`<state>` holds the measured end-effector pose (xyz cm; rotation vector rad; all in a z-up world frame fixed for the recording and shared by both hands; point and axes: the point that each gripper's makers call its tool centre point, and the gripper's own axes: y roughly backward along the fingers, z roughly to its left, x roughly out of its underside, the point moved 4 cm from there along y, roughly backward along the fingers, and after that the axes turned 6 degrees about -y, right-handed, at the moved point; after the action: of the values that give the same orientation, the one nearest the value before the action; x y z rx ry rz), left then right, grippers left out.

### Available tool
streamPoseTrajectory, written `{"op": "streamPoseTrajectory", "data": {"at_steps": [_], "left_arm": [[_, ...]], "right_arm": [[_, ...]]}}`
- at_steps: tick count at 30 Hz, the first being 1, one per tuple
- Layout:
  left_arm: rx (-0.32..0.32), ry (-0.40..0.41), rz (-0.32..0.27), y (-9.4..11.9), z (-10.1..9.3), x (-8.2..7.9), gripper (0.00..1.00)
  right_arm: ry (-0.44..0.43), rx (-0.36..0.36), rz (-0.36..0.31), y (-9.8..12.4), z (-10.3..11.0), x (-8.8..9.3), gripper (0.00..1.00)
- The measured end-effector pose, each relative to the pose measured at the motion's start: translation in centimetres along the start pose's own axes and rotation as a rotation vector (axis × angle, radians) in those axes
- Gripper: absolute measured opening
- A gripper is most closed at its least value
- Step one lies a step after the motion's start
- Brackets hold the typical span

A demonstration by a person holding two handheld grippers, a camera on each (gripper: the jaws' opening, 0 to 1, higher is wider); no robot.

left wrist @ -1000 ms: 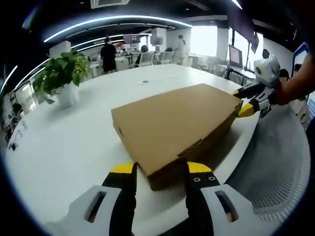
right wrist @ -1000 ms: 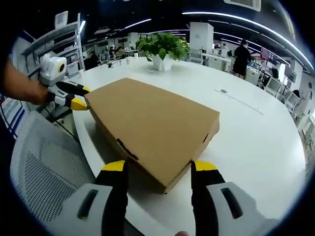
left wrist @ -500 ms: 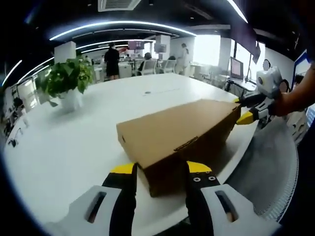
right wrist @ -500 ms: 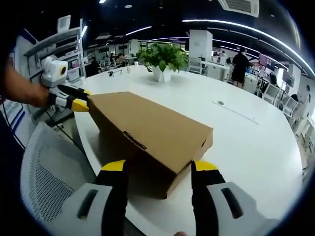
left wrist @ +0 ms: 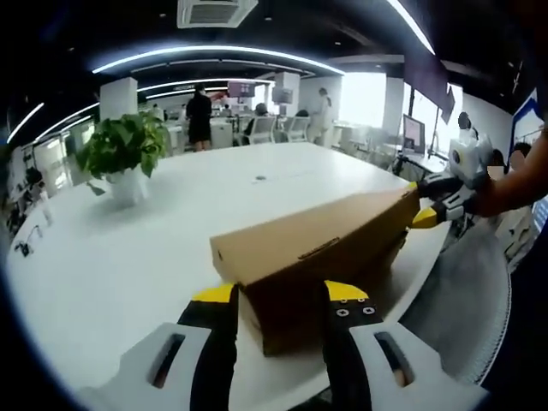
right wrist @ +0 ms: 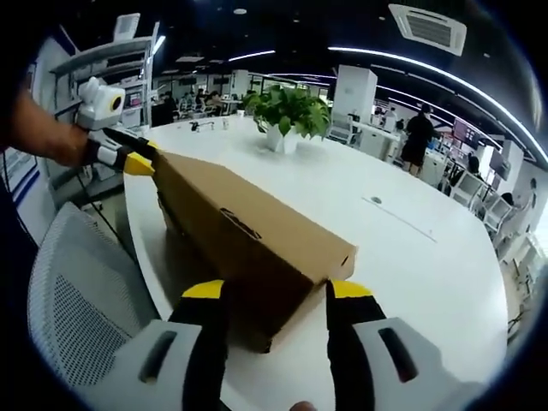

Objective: Operate the shoe box by opening the lid, removing the specified soft item, and placing it in the target area until the item is outside and the box remains undamaged.

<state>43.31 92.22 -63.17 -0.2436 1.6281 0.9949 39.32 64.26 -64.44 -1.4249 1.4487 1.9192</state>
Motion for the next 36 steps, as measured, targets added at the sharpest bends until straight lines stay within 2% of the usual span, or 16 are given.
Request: {"op": "streamPoseTrajectory", "data": {"at_steps": [6,10,16,20,32,36], "left_arm": [[-0.003,0.051,-0.044,0.3,0.2,-1.7,0.37],[-0.011,0.089,-0.095,0.4,0.7,-3.5,0.37],[-0.020,0.088,-0.140,0.2,1.6,-6.0,0.36],[-0.018,0.087,-0.164,-0.1,2.1,-6.9,0.37],[-0.027,0.094,-0.213,-0.9,3.2,-9.1,0.37],[-0.028,0.074,-0.229,-1.2,3.6,-9.8,0.37]], "right_arm": [[0.030,0.032,-0.029,0.2,-0.8,-1.2,0.35],[0.045,0.073,-0.072,0.3,-1.9,-2.4,0.27],[0.058,0.119,-0.113,0.4,-3.5,-4.1,0.15],[0.072,0.150,-0.130,0.4,-4.3,-5.0,0.09],[0.052,0.245,-0.161,-0.2,-5.7,-6.7,0.03],[0.032,0.271,-0.145,-0.5,-6.1,-7.3,0.02]]}}
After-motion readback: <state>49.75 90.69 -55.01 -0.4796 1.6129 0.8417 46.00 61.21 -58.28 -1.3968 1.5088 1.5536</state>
